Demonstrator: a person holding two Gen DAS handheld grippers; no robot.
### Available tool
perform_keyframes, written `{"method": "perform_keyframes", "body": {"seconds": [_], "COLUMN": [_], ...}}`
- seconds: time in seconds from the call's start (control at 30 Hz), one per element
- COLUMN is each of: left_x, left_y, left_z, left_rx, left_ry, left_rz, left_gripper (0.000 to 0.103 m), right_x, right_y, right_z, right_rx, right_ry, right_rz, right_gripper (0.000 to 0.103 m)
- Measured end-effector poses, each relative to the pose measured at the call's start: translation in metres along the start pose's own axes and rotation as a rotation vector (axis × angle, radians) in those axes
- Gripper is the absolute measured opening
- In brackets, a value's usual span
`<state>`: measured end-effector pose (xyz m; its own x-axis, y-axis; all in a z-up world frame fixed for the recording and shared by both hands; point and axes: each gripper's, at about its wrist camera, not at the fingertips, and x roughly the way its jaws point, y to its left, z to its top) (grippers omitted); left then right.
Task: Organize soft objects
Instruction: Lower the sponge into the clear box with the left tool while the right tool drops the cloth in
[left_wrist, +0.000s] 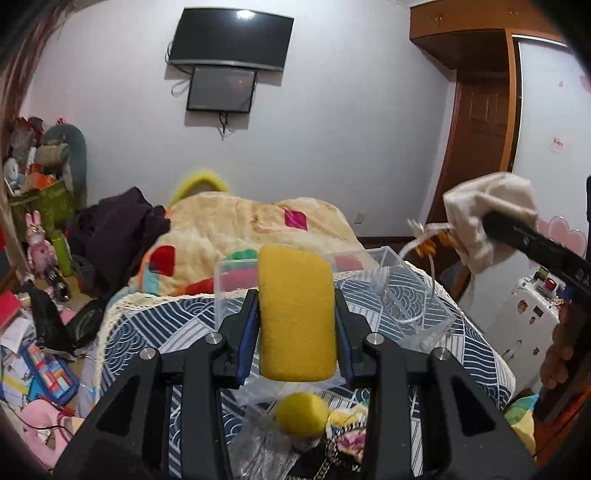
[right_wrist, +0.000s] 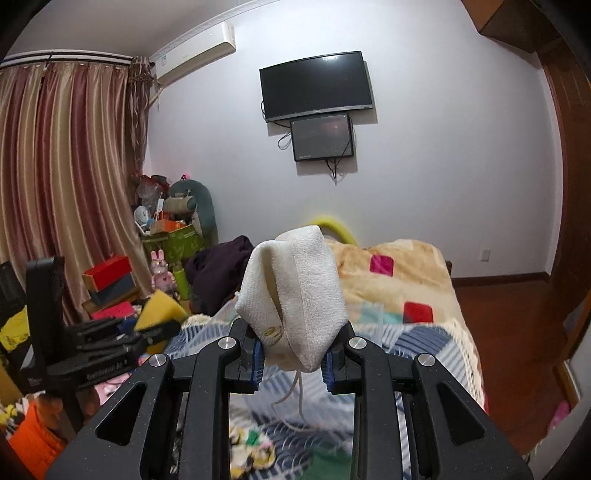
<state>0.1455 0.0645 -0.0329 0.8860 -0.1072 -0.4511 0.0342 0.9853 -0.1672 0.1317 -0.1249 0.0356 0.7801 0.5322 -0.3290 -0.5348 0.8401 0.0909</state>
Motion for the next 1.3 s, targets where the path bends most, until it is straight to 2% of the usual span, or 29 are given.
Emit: {"method": "perform_keyframes", "body": {"seconds": [0.1, 0.23, 0.57, 0.73, 0.83, 0.87, 0.9, 1.0, 1.17, 1.23, 1.3], "left_x": [0.014, 0.040, 0.095, 0.098, 0.097, 0.096, 0.093, 0.080, 0.055, 0.041, 0.032], "left_y": [0.001, -0.004, -0.008, -0.008, -0.008, -0.007, -0.007, -0.008, -0.009, -0.011, -0.012], "left_z": [0.003, 0.005, -0.009, -0.015, -0.015, -0.014, -0.014, -0.010, -0.004, -0.004, -0.006], "left_rx": [0.008, 0.050, 0.047, 0.021, 0.017, 0.010, 0.000, 0.002, 0.025, 0.048, 0.059], "left_ry": [0.028, 0.087, 0.254, 0.276, 0.278, 0.274, 0.271, 0.239, 0.179, 0.149, 0.135], "left_rz": [-0.011, -0.007, -0.013, -0.015, -0.016, -0.027, -0.043, -0.026, 0.014, 0.032, 0.042], "left_gripper": [0.037, 0.037, 0.036, 0.038, 0.048, 0.049, 0.051, 0.057, 0.068, 0.073, 0.078], "right_x": [0.016, 0.040, 0.095, 0.104, 0.102, 0.099, 0.096, 0.080, 0.060, 0.048, 0.032], "right_y": [-0.001, -0.005, -0.014, -0.013, -0.008, -0.008, -0.007, -0.002, -0.005, -0.007, -0.010], "right_z": [0.007, 0.006, -0.049, -0.060, -0.061, -0.061, -0.061, -0.055, -0.038, -0.033, -0.030], "right_rx": [-0.013, -0.030, -0.022, -0.056, -0.089, -0.094, -0.098, -0.104, -0.073, -0.057, -0.039], "right_ry": [0.003, 0.064, 0.356, 0.439, 0.444, 0.441, 0.433, 0.371, 0.297, 0.262, 0.220], "right_rz": [-0.017, -0.027, 0.008, 0.014, 0.000, 0.000, -0.001, -0.010, -0.010, -0.016, -0.017], "right_gripper": [0.022, 0.022, 0.022, 0.023, 0.026, 0.033, 0.044, 0.059, 0.061, 0.067, 0.078]}}
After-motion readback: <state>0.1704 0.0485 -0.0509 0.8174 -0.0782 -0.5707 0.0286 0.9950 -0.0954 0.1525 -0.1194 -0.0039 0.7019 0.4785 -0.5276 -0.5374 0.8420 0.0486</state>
